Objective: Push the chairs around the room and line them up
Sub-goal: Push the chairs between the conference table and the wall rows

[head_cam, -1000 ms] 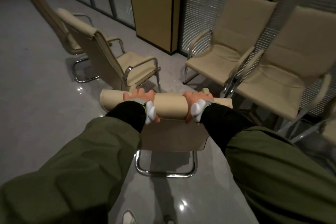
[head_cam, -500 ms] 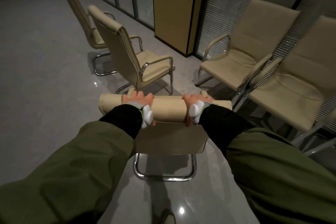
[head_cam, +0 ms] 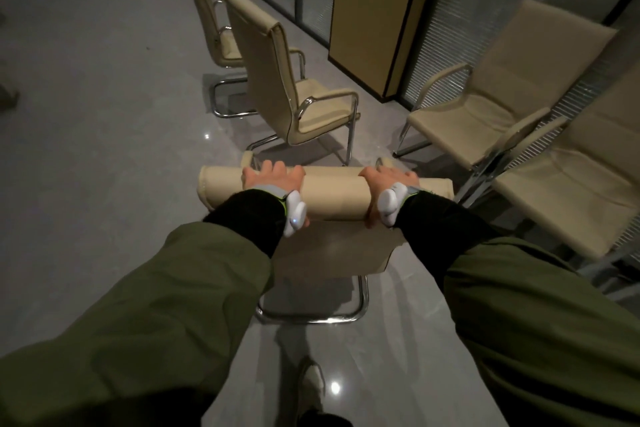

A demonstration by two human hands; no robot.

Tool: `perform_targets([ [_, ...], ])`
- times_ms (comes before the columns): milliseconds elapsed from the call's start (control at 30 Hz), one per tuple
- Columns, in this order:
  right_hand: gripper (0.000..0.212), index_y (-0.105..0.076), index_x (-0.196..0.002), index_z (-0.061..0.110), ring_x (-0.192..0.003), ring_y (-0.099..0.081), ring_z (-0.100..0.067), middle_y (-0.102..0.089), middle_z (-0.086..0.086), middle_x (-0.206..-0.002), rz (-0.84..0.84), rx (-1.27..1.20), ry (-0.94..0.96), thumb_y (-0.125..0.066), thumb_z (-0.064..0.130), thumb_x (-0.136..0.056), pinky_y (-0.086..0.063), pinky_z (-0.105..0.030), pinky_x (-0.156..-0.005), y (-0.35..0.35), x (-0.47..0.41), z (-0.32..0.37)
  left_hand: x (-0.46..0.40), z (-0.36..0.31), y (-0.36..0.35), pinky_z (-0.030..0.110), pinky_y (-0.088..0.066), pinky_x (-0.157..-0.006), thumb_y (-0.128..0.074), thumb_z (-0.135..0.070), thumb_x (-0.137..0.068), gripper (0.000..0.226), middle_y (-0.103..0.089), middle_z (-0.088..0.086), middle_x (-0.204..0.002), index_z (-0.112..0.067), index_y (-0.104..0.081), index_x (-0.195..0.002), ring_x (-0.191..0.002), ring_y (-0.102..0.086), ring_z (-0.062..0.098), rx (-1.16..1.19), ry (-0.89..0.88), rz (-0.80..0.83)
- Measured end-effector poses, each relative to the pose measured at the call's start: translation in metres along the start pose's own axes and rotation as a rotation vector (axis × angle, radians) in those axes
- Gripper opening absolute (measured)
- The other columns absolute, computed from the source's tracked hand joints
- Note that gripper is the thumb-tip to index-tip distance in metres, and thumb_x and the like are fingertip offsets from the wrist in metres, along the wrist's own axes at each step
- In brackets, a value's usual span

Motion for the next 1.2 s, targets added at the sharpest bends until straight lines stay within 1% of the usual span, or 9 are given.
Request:
perform_targets([
  [167,0.092,-0.040,-0.133,0.034,-0.119,-0.049,-0.031,-0.051,-0.003,-0.129,-0.020,0.006,0.048,-0.087,0.045,-0.055,-0.035,-0.044,-0.094,-0.005,0.026,0.008,0.034,0.000,-0.009,0.052,-0.030,-0.091,-0.080,-0.064,-0.055,0.094,-0.044,0.009,-0.131,-0.030,-0.038,-0.132,-0.125,-0.037,0.032,0.025,0.027,0.001],
  [333,0.096,-0.039,-0.132,0.036,-0.114,-0.050,-0.031,-0.053,-0.004,-0.123,-0.031,0.032,0.088,-0.087,0.048,-0.050,-0.036,-0.043,-0.093,-0.009,0.040,0.014,0.059,-0.002,-0.014,0.051,-0.030,-0.089,-0.079,-0.057,-0.062,0.085,-0.043,0.010,-0.129,-0.029,-0.038,-0.131,-0.125,-0.036,0.032,0.037,0.062,0.004],
  [467,0.096,-0.040,-0.133,0.036,-0.116,-0.049,-0.031,-0.053,-0.004,-0.122,-0.033,0.039,0.129,-0.087,0.049,-0.050,-0.036,-0.043,-0.092,-0.008,0.041,0.011,0.067,-0.007,-0.015,0.049,-0.029,-0.085,-0.078,-0.056,-0.062,0.084,-0.044,0.009,-0.126,-0.030,-0.037,-0.130,-0.122,-0.038,0.031,0.031,0.106,-0.012],
  [633,0.090,-0.040,-0.132,0.033,-0.116,-0.049,-0.031,-0.053,-0.004,-0.123,-0.037,0.018,0.215,-0.084,0.048,-0.054,-0.035,-0.043,-0.092,-0.005,0.033,0.007,0.069,-0.013,-0.013,0.050,-0.031,-0.087,-0.078,-0.062,-0.060,0.087,-0.045,0.008,-0.125,-0.029,-0.037,-0.129,-0.123,-0.039,0.032,0.050,0.187,0.008],
  [700,0.087,-0.041,-0.131,0.032,-0.117,-0.048,-0.031,-0.052,-0.005,-0.123,-0.037,0.014,0.261,-0.082,0.044,-0.056,-0.034,-0.041,-0.090,-0.003,0.030,0.004,0.071,-0.016,-0.013,0.052,-0.031,-0.091,-0.078,-0.067,-0.056,0.091,-0.046,0.008,-0.125,-0.030,-0.037,-0.129,-0.123,-0.040,0.032,0.057,0.236,0.020],
  [767,0.084,-0.042,-0.130,0.031,-0.117,-0.049,-0.031,-0.053,-0.005,-0.122,-0.042,0.025,0.305,-0.082,0.042,-0.057,-0.032,-0.040,-0.086,-0.001,0.027,0.003,0.074,-0.018,-0.013,0.052,-0.031,-0.091,-0.078,-0.068,-0.054,0.094,-0.047,0.008,-0.127,-0.032,-0.037,-0.130,-0.122,-0.041,0.032,0.066,0.276,0.022],
  [967,0.083,-0.044,-0.128,0.033,-0.119,-0.051,-0.029,-0.055,-0.002,-0.124,-0.025,0.043,0.420,-0.083,0.045,-0.055,-0.034,-0.042,-0.096,-0.001,0.014,0.003,0.091,-0.029,-0.019,0.053,-0.031,-0.091,-0.077,-0.067,-0.055,0.094,-0.046,0.007,-0.124,-0.034,-0.036,-0.132,-0.119,-0.042,0.031,0.105,0.402,-0.009],
  [1133,0.083,-0.045,-0.125,0.034,-0.115,-0.051,-0.028,-0.055,0.000,-0.119,-0.023,0.058,0.524,-0.084,0.044,-0.053,-0.035,-0.042,-0.091,0.000,0.013,0.006,0.108,-0.039,-0.024,0.054,-0.031,-0.095,-0.078,-0.070,-0.054,0.095,-0.045,0.007,-0.124,-0.035,-0.037,-0.132,-0.121,-0.041,0.032,0.137,0.501,0.007],
  [1200,0.083,-0.044,-0.125,0.035,-0.116,-0.050,-0.027,-0.054,0.000,-0.117,-0.017,0.077,0.550,-0.084,0.043,-0.053,-0.034,-0.042,-0.092,0.000,0.016,0.009,0.118,-0.043,-0.026,0.054,-0.030,-0.097,-0.078,-0.070,-0.055,0.093,-0.044,0.007,-0.124,-0.035,-0.037,-0.131,-0.122,-0.041,0.032,0.150,0.536,0.016],
])
Point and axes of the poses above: each hand's wrist, its own x-axis away from the middle knuckle, its own y-axis out of the back of the hand, z = x × y, the point moved 5 cm from there along -x, towards the middle knuckle
